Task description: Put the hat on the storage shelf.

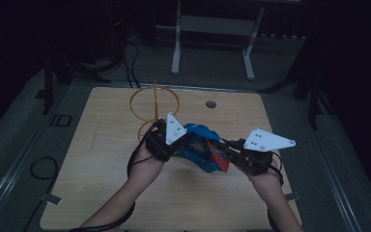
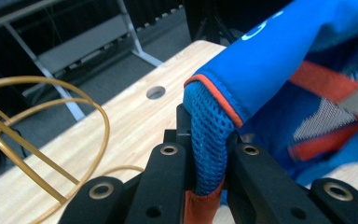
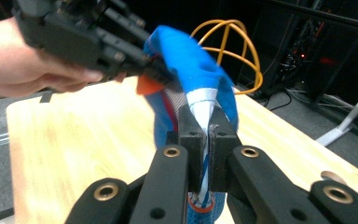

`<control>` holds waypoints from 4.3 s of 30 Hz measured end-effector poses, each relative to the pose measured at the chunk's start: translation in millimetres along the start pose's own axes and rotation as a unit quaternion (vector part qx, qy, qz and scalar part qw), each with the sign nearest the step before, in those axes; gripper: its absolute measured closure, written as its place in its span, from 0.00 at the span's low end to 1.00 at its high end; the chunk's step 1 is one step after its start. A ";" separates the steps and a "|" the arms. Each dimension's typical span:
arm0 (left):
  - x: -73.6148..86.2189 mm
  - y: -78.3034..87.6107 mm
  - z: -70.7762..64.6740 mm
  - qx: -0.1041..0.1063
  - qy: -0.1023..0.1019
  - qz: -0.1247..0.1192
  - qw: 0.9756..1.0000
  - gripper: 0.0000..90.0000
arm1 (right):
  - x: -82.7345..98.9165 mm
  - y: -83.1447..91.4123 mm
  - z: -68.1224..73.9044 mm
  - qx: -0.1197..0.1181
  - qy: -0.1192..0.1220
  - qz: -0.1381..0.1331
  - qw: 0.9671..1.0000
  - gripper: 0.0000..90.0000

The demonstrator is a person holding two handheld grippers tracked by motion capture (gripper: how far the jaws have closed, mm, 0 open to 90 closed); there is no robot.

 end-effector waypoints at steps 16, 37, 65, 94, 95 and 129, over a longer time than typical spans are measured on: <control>-5.9 14.7 13.6 0.028 0.003 -0.066 0.997 0.97 | -2.6 24.3 28.0 -0.046 0.010 -0.028 0.998 0.62; -0.3 42.3 15.8 0.221 -0.033 -0.175 0.959 0.97 | 17.4 19.6 18.5 -0.056 0.011 0.015 0.998 0.52; 10.1 39.2 17.2 0.251 -0.015 -0.155 0.955 0.96 | -0.9 23.6 15.1 -0.034 0.018 -0.014 0.999 1.00; 34.5 55.3 22.5 0.206 -0.054 -0.094 0.973 0.55 | -26.0 20.8 4.8 -0.025 0.024 -0.006 0.999 1.00; 36.9 55.6 24.0 0.201 -0.051 -0.090 0.974 0.55 | -26.9 21.3 3.8 -0.024 0.023 -0.006 0.999 1.00; 193.9 86.9 32.1 0.055 0.093 -0.047 0.993 0.01 | -102.0 -61.9 -41.8 0.035 0.025 -0.005 0.999 1.00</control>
Point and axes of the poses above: each handheld gripper's, and its own axes: y roughly backward along the jaws, x roughly out of its underside, z roughly to its left, the point moved 2 cm from there along -y, roughly forward along the jaws, and after that the axes turned 7 degrees about -z, right-handed, at the moved point
